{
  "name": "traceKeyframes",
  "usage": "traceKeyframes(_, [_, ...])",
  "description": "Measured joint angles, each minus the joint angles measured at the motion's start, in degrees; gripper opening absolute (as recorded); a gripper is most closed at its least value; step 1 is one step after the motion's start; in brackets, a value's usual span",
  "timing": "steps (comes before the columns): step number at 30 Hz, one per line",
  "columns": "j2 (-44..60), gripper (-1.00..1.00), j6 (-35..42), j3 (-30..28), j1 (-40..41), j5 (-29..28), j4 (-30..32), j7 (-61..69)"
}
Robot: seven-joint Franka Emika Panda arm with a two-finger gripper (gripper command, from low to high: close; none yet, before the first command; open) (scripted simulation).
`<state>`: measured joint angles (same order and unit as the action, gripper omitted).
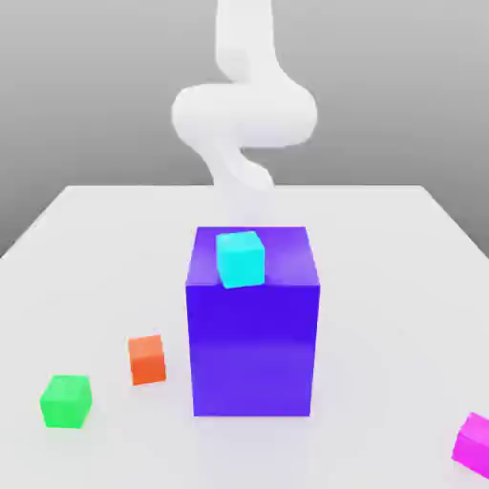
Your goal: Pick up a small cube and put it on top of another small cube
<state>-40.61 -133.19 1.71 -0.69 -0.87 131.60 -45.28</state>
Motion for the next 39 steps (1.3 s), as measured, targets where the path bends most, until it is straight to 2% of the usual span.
traceKeyframes(19, [39.83,0.00,-10.72,12.11,-7.64,-8.99,-1.42,2.53])
traceKeyframes(30, [62.48,0.00,-17.28,15.48,-14.15,-13.11,-2.30,4.57])
traceKeyframes(34, [70.79,0.00,-22.87,12.36,-17.21,-16.61,-4.06,2.33])
traceKeyframes(35, [72.02,-1.00,-23.78,11.75,-17.72,-17.16,-4.36,1.94])
traceKeyframes(39, [72.02,-1.00,-23.78,11.76,-17.71,-17.16,-4.36,1.94])
